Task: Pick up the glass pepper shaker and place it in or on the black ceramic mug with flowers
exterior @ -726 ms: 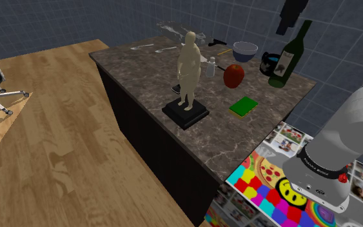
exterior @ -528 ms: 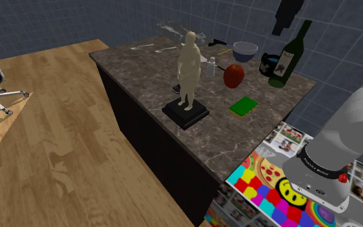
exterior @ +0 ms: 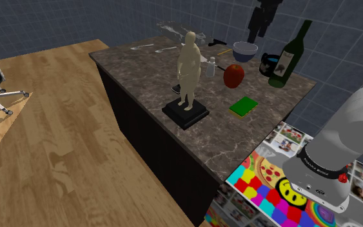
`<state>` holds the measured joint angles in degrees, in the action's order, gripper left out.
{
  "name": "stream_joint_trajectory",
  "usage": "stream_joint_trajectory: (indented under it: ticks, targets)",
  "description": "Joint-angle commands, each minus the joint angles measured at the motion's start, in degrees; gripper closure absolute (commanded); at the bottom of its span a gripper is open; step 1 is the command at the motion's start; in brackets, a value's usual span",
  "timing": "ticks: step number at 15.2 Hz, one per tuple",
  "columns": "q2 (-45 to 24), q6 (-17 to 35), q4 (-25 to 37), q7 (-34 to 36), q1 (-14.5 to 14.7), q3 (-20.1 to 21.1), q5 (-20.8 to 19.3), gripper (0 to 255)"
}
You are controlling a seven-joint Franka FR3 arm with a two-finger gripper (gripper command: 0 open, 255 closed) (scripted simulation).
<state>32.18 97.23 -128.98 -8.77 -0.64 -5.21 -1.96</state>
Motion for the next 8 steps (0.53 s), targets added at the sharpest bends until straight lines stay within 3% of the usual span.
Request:
stream_joint_trajectory:
  ticks: [1,8]
  targets:
    - [-3.7,2.8,1.0,-1.5,-0.3,-1.5,-0.1,0]
    - [-17.6,10.8,6.6,-5.9,-0.7,-5.2,1.9,0]
